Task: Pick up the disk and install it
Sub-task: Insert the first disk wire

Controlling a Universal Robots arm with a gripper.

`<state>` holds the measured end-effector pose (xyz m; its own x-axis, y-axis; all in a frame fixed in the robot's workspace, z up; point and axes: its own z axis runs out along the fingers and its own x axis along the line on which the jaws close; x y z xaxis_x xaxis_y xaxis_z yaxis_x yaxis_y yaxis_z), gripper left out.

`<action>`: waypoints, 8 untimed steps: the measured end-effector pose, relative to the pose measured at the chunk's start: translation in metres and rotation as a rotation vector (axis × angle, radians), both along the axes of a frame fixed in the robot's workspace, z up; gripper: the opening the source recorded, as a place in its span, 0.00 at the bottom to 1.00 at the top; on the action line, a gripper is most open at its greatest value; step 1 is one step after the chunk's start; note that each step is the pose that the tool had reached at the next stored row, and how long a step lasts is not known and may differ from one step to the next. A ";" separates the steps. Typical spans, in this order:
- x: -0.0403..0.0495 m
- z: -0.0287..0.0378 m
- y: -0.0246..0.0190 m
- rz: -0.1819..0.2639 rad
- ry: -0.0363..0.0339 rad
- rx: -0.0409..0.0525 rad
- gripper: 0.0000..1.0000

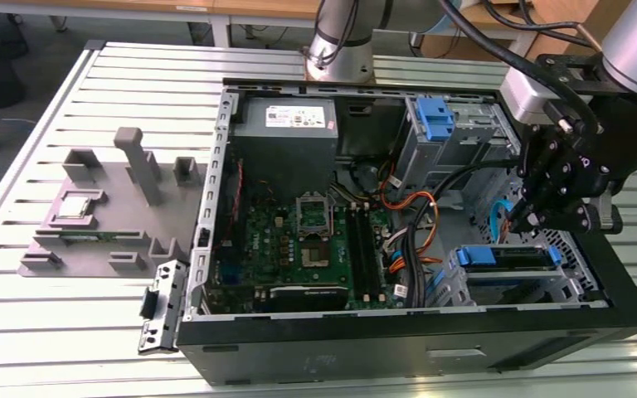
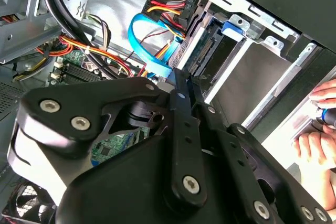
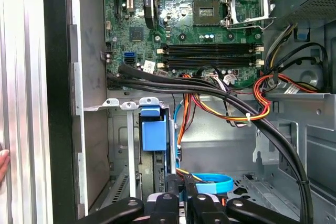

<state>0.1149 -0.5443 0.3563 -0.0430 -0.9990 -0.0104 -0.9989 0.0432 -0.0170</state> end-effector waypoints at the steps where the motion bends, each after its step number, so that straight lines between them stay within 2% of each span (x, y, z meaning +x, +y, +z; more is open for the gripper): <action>1: 0.0000 0.0000 0.0000 0.000 0.0000 0.0000 0.16; 8: 0.0000 0.0000 0.0000 0.000 0.0000 -0.0003 0.16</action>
<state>0.1149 -0.5443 0.3562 -0.0430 -0.9990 -0.0101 -0.9989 0.0432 -0.0170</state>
